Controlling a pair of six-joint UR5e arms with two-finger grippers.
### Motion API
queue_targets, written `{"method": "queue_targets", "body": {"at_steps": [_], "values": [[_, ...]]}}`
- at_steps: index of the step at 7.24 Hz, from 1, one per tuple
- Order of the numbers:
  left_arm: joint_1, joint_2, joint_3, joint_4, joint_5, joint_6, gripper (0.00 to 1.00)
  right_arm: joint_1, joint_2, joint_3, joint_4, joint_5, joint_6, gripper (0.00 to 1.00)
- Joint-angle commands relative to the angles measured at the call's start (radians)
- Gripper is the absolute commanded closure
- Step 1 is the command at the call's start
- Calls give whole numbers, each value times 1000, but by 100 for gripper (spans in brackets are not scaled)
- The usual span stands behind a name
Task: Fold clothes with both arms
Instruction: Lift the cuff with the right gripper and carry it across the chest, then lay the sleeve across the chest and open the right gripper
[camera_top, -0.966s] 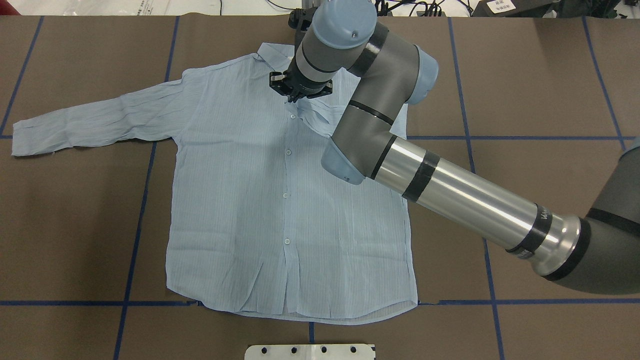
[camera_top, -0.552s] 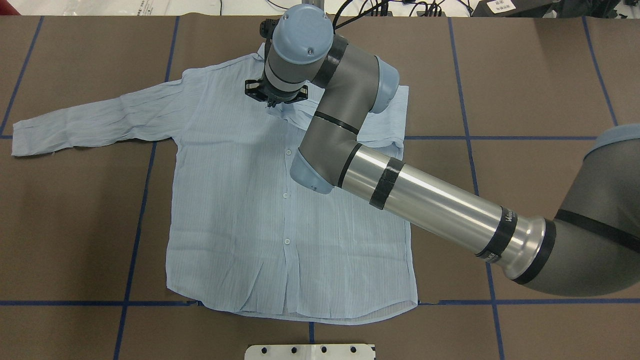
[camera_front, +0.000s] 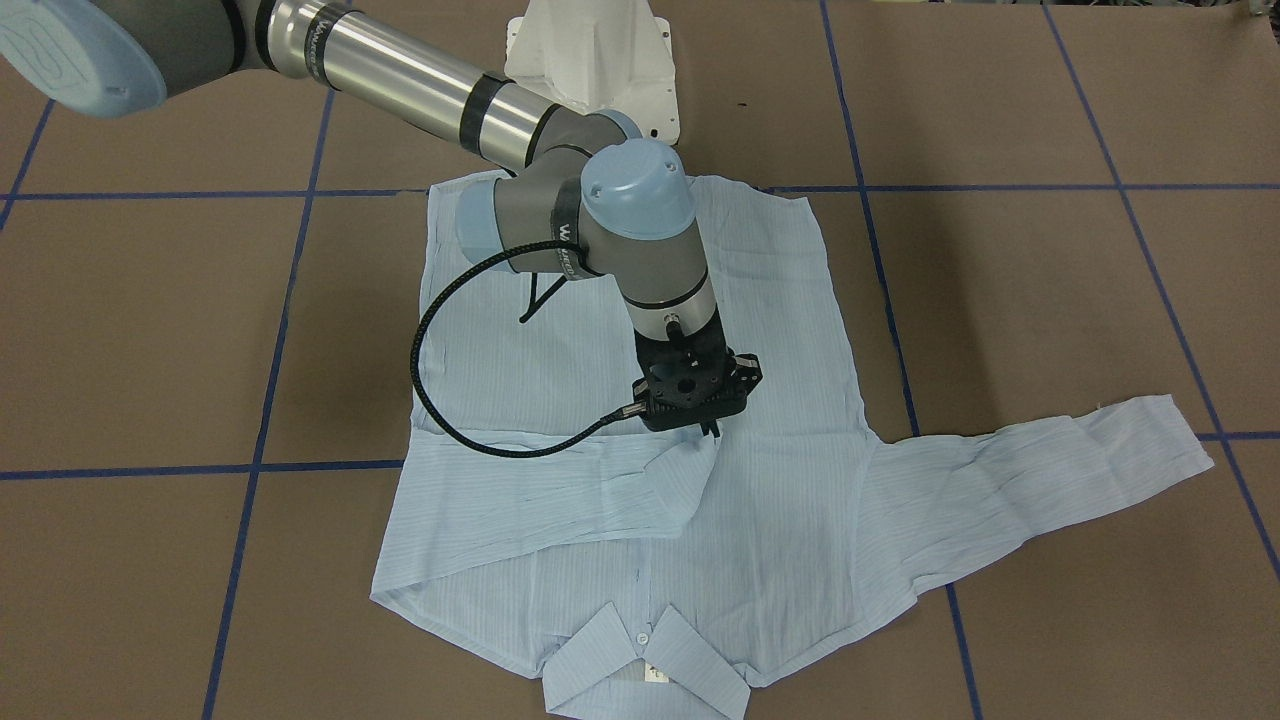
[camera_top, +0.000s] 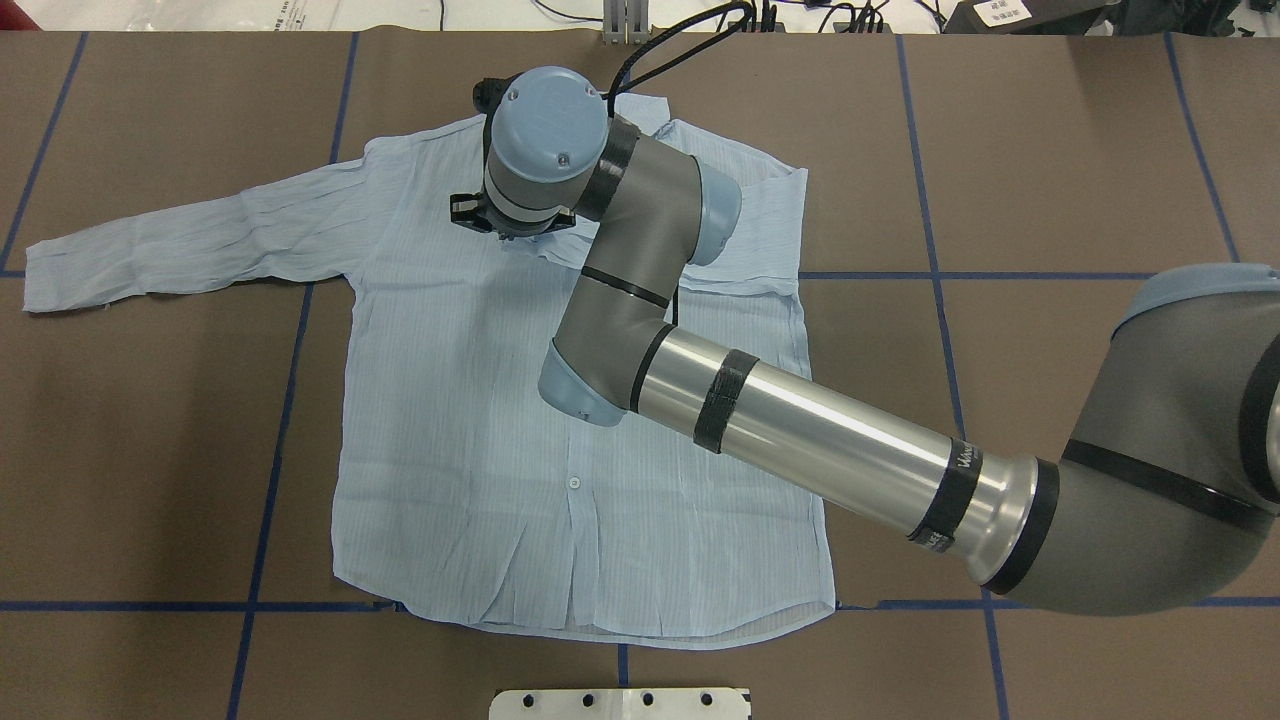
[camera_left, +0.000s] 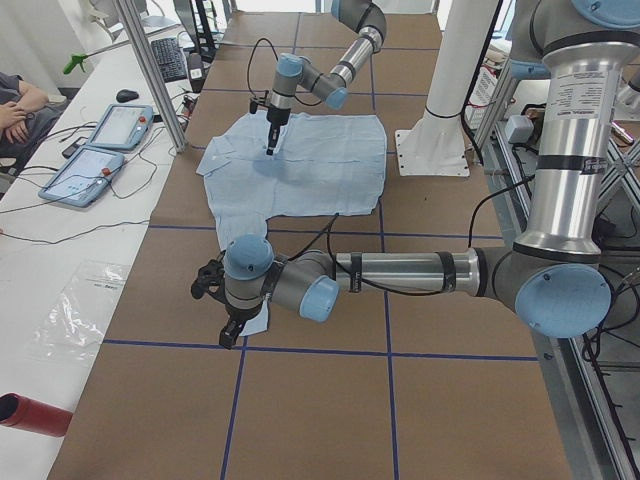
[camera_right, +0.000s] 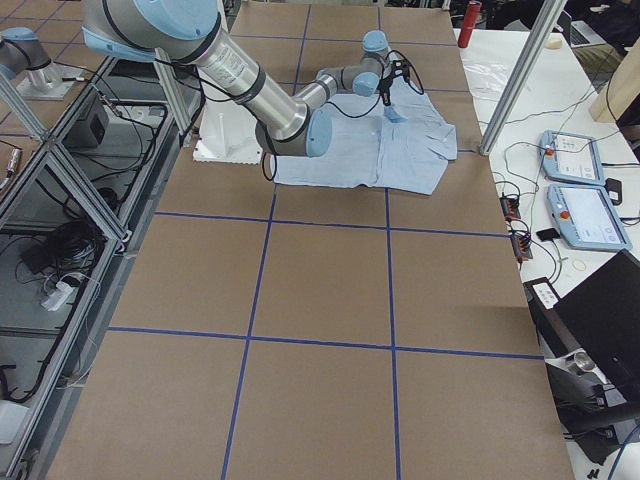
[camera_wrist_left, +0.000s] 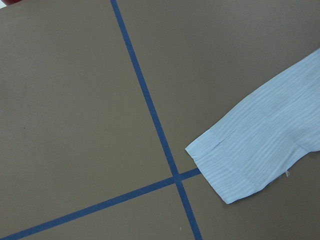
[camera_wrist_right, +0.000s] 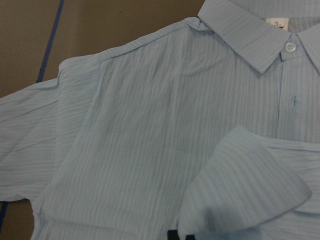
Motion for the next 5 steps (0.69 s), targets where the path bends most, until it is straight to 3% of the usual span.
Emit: {"method": "queue_targets", "body": {"at_steps": [1, 4, 5], "values": [[0, 0, 3, -4, 0, 0, 1, -20, 26, -33, 18, -24, -3, 100], [0, -2, 5, -4, 0, 0, 1, -37, 26, -70, 99, -47, -1, 100], [0, -2, 3, -5, -1, 0, 1, -39, 29, -70, 102, -45, -1, 85]]}}
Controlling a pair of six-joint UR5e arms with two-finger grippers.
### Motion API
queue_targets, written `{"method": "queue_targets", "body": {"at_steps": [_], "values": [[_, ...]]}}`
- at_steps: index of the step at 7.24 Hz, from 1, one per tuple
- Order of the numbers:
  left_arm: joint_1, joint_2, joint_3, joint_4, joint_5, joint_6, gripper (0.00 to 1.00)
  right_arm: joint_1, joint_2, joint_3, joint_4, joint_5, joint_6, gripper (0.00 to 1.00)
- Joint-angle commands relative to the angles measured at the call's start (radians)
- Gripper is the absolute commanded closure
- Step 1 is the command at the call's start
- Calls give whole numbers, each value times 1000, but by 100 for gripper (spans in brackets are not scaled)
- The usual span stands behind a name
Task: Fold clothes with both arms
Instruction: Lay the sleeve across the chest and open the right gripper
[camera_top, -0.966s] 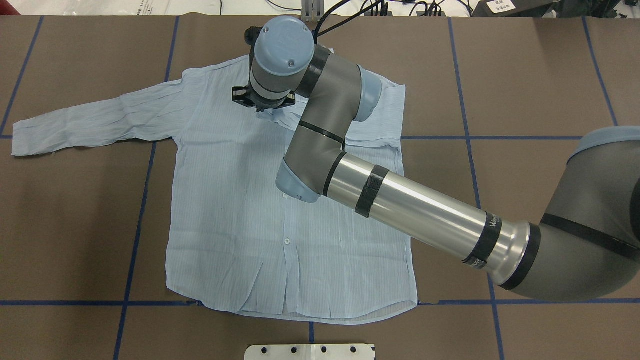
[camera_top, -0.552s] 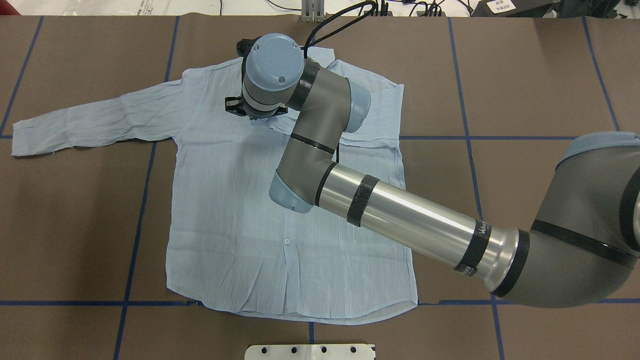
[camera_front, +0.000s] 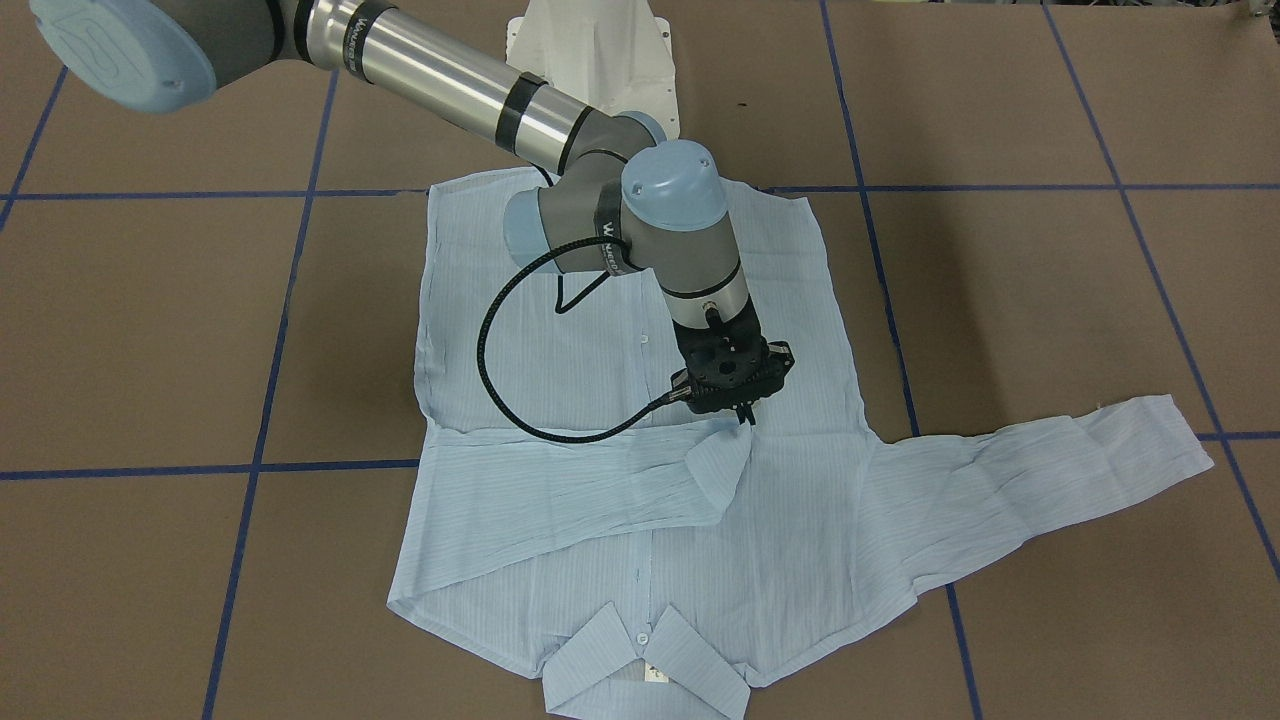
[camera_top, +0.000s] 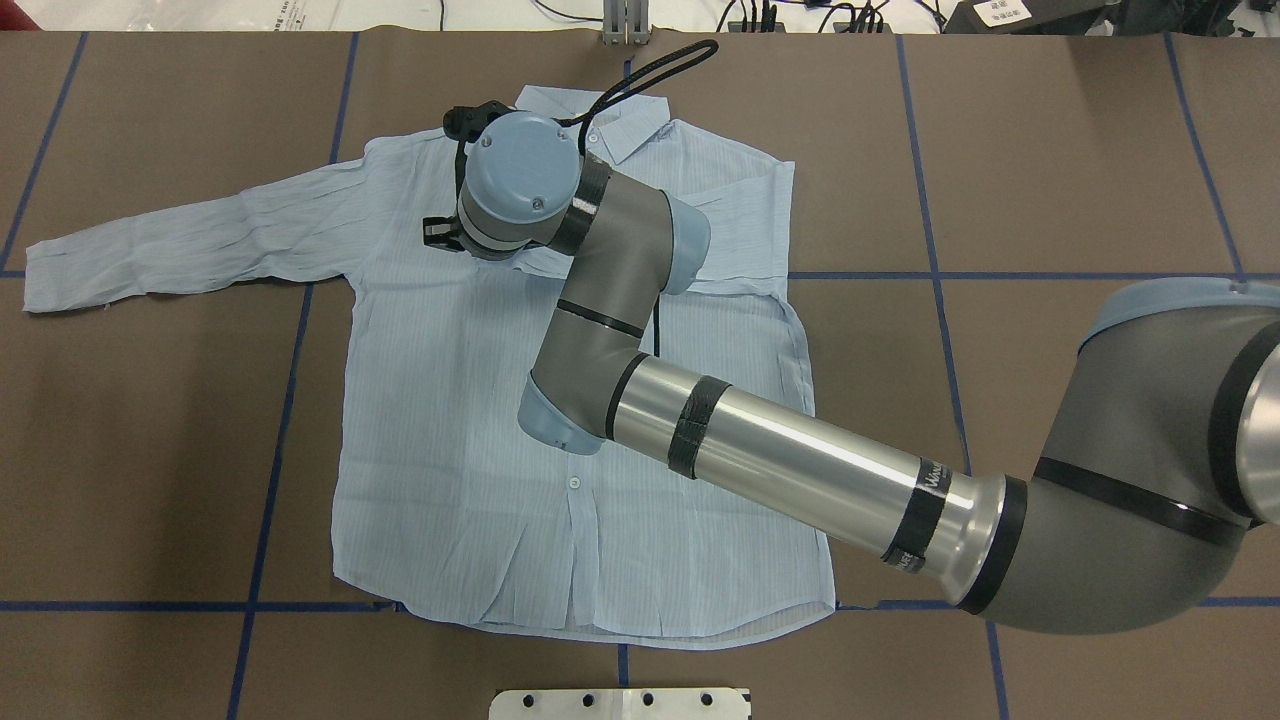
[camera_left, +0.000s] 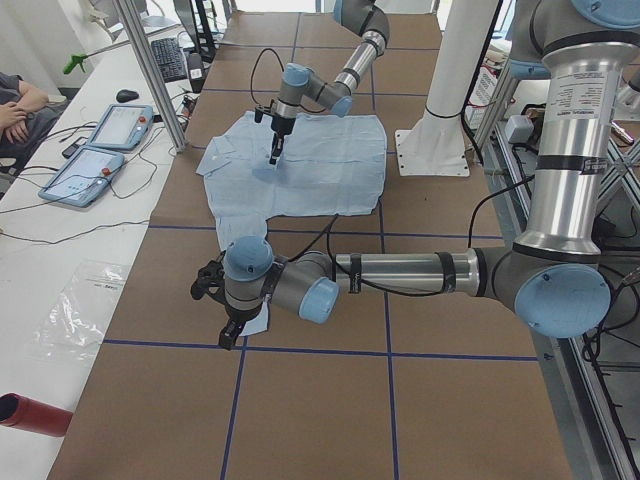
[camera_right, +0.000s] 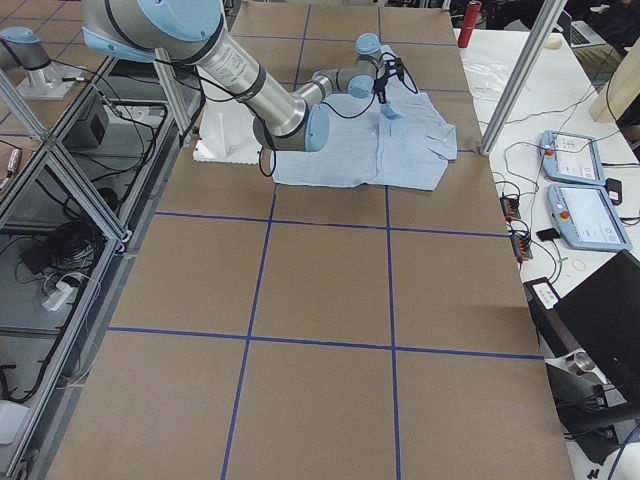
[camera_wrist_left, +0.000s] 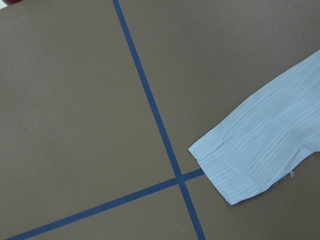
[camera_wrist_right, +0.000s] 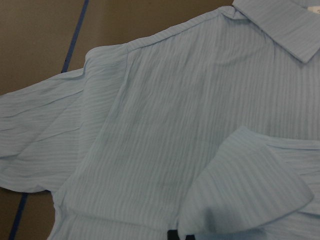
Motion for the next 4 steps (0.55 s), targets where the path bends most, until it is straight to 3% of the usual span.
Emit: {"method": "queue_targets", "body": {"at_steps": [1, 4], "values": [[0, -6, 1, -1, 0, -2, 1, -24, 48, -3, 7, -42, 2, 1], [0, -13, -2, -1, 0, -8, 1, -72, 73, -4, -4, -114, 14, 0]]}}
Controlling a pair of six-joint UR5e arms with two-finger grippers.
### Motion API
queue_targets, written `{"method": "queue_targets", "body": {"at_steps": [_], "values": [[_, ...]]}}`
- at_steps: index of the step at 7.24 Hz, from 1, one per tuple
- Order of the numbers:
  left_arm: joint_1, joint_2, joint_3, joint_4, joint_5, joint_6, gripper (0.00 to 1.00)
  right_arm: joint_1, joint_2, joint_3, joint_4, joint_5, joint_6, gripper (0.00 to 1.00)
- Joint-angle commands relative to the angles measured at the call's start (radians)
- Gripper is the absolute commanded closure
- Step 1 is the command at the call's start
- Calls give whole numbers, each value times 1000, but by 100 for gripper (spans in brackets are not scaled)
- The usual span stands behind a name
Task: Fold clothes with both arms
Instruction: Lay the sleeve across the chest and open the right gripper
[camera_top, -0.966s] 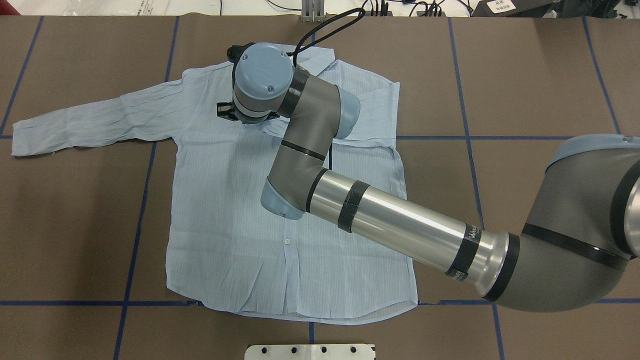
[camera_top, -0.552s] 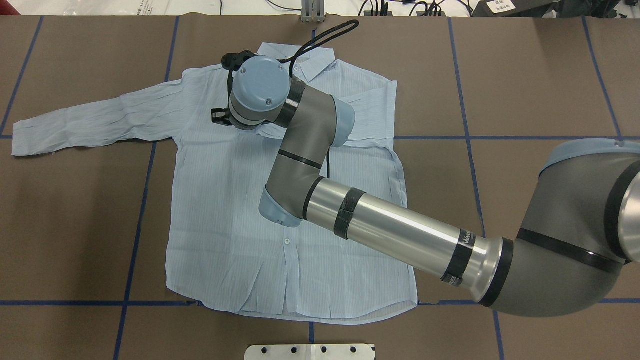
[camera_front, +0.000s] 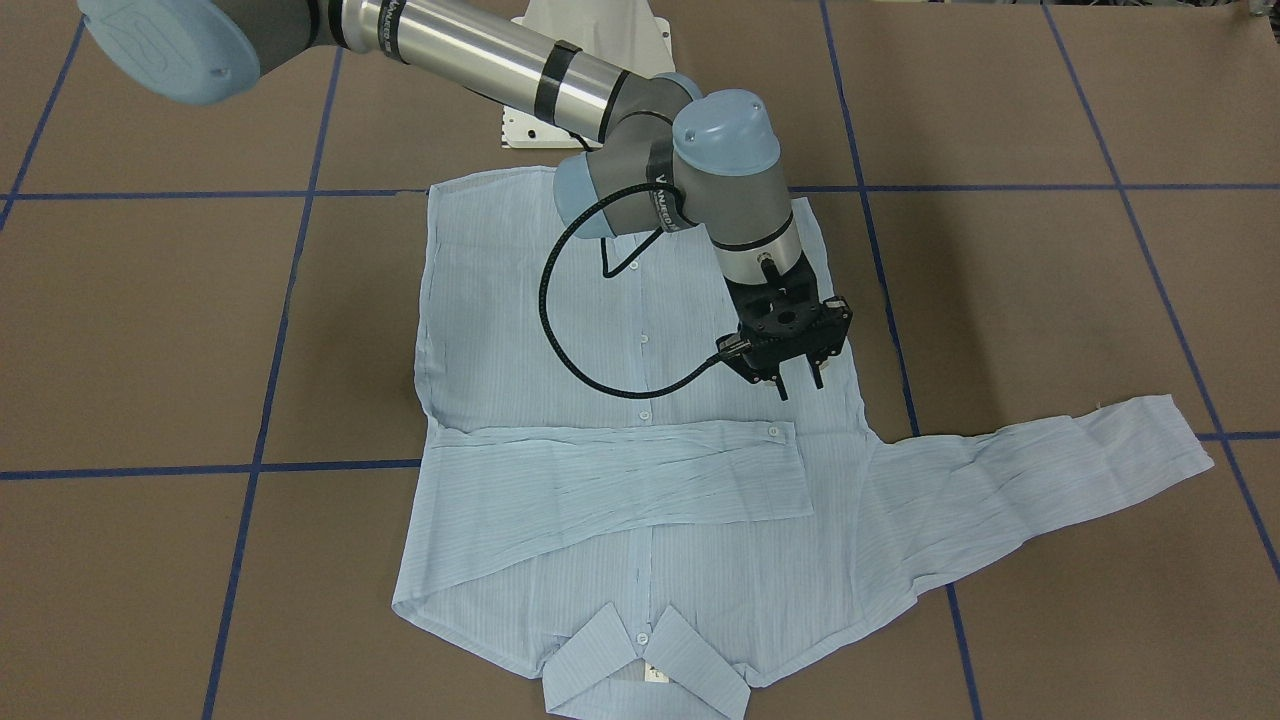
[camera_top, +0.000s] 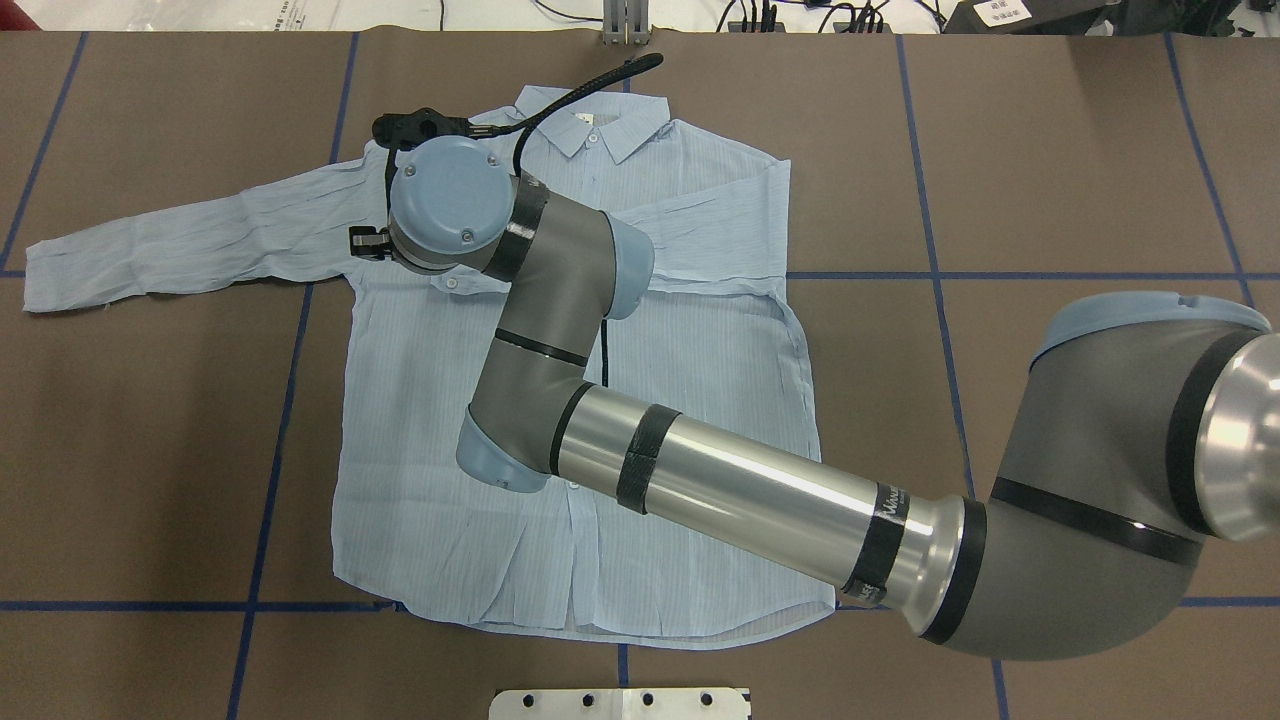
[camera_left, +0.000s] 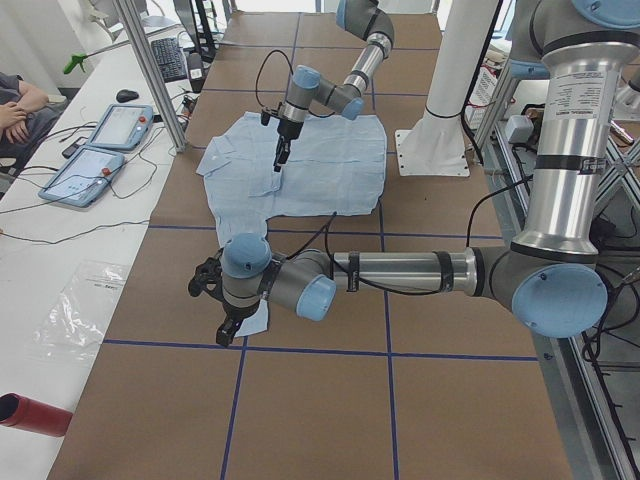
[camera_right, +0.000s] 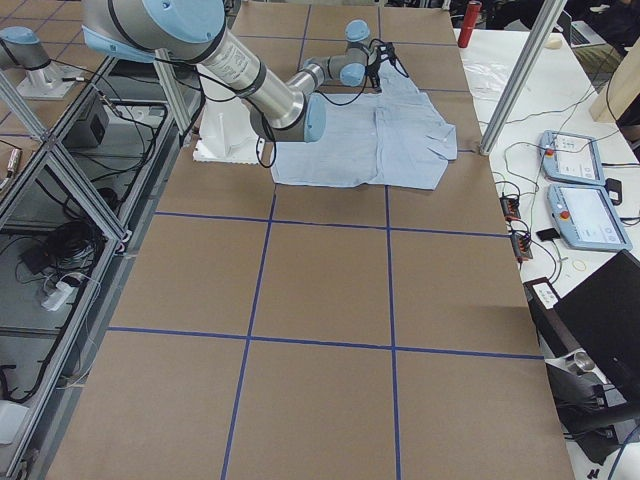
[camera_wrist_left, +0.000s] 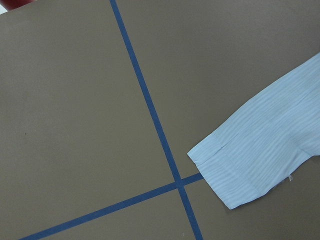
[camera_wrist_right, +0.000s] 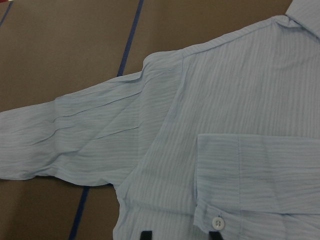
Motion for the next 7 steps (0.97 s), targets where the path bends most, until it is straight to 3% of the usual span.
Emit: {"method": "queue_targets", "body": {"at_steps": [1, 2, 3, 4, 5, 6, 7], "values": [[0, -2, -3, 0, 0, -9, 1, -14, 5, 3, -37, -23, 6, 0], [0, -2, -3, 0, 0, -41, 1, -14, 7, 26, -81, -23, 14, 0], [12, -6, -7, -38, 2, -177, 1, -12, -2, 117, -206, -19, 26, 0], [50, 7, -5, -148, 5, -313, 1, -8, -13, 230, -426, -8, 26, 0], [117, 17, -2, -229, 14, -488, 1, 27, -57, 325, -568, 39, 17, 0], [171, 23, 7, -323, 82, -663, 1, 81, -150, 425, -612, 119, 8, 0], [263, 32, 12, -375, 157, -839, 3, 108, -250, 519, -612, 136, -18, 0]]}}
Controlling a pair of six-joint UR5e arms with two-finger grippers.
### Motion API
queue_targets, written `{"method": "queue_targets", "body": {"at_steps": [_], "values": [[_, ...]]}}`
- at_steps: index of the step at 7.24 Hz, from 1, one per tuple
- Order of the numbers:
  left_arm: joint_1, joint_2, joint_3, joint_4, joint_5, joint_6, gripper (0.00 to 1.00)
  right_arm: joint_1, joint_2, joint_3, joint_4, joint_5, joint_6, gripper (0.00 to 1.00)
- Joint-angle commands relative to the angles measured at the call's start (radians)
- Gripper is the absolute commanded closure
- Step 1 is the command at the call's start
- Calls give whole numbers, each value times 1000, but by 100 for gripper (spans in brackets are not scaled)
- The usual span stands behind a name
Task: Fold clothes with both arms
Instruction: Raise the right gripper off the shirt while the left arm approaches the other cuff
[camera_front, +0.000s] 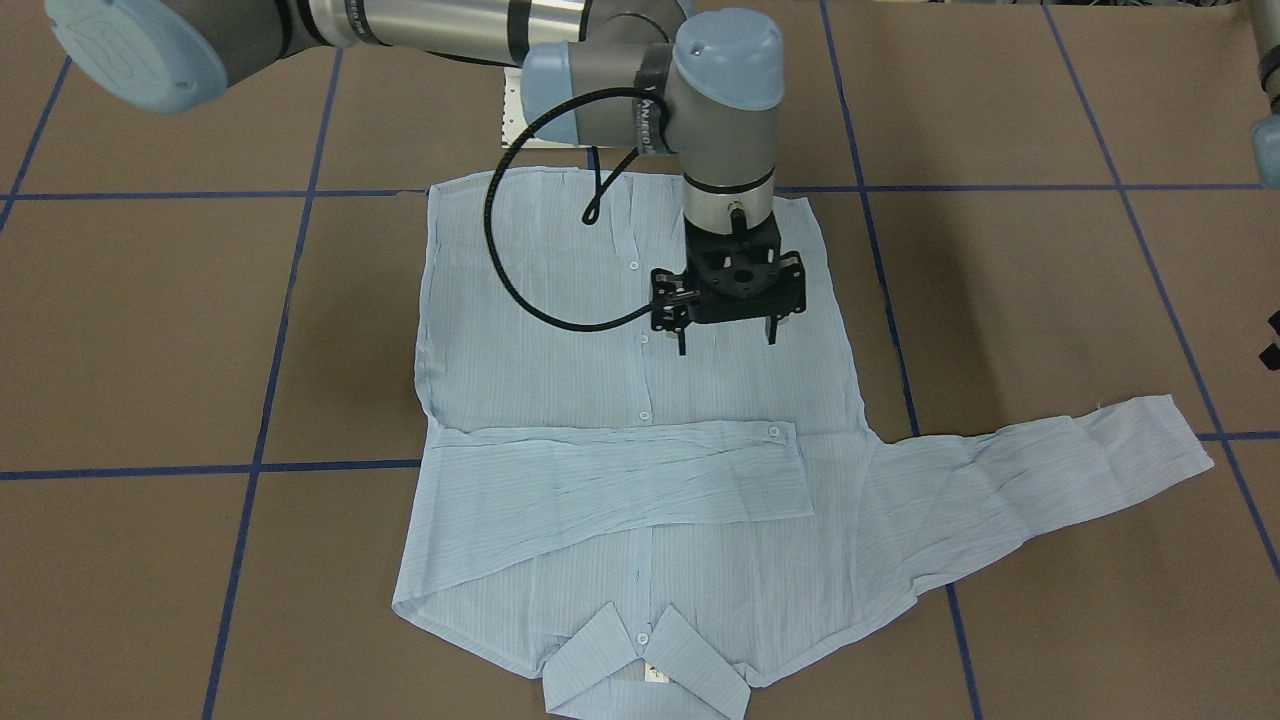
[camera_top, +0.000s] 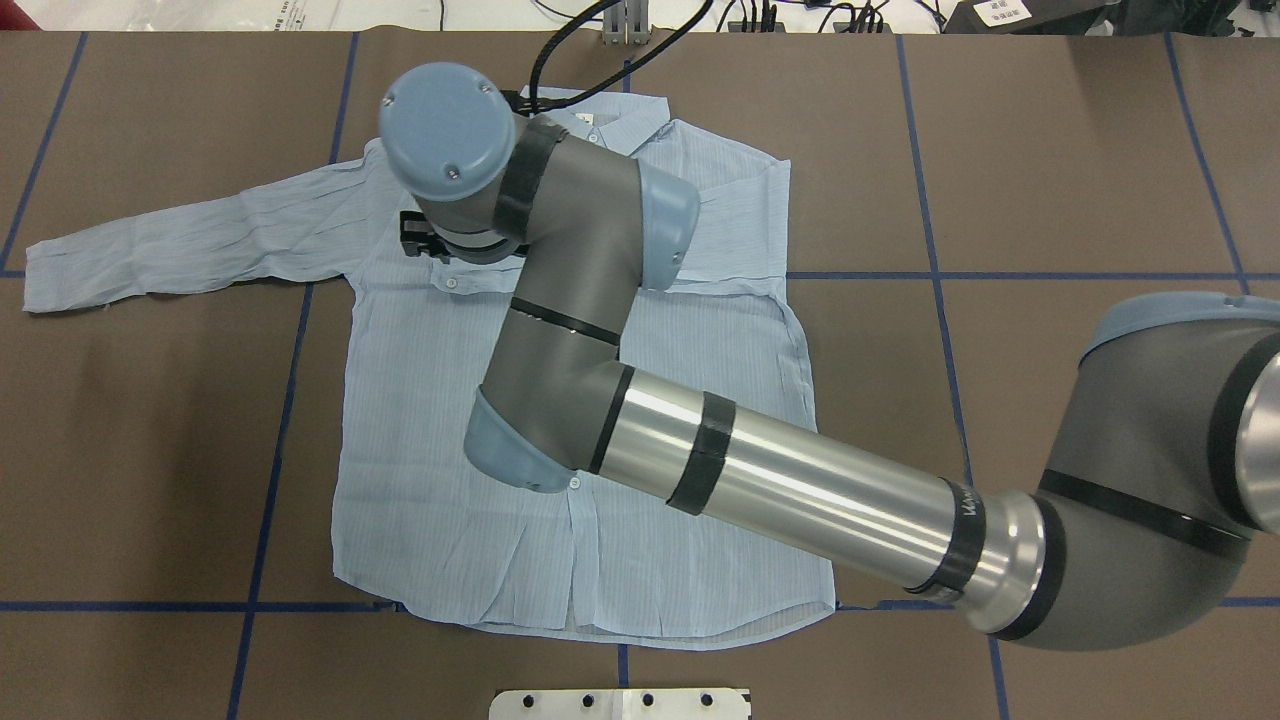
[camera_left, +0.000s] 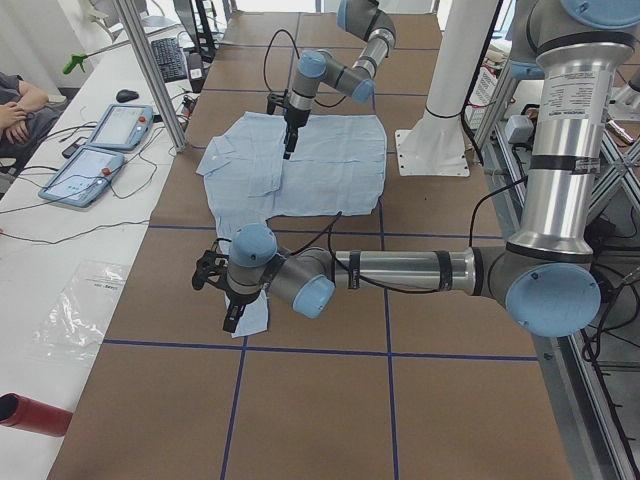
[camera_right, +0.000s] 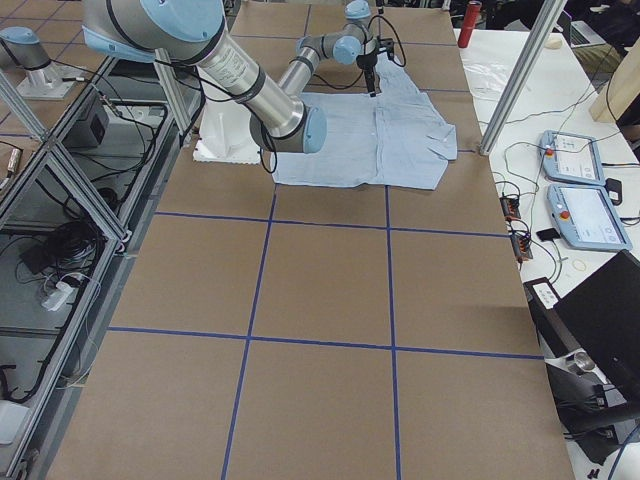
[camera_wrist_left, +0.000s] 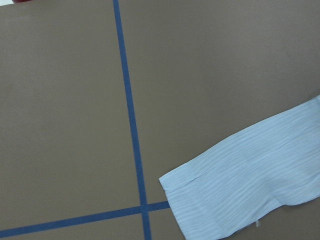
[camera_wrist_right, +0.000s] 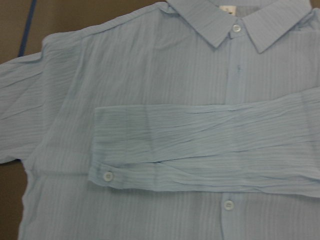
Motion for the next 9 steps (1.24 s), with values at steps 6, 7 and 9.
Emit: {"method": "queue_targets", "body": {"at_steps": [6, 7, 9], "values": [[248, 40, 200, -370, 342, -433, 11, 214, -472, 426, -51, 236, -247, 0], [253, 32, 210, -372, 342, -433, 12, 214, -472, 424, -51, 236, -255, 0], [285, 32, 211, -370, 343, -431, 12, 215, -477, 423, -51, 233, -255, 0]]}}
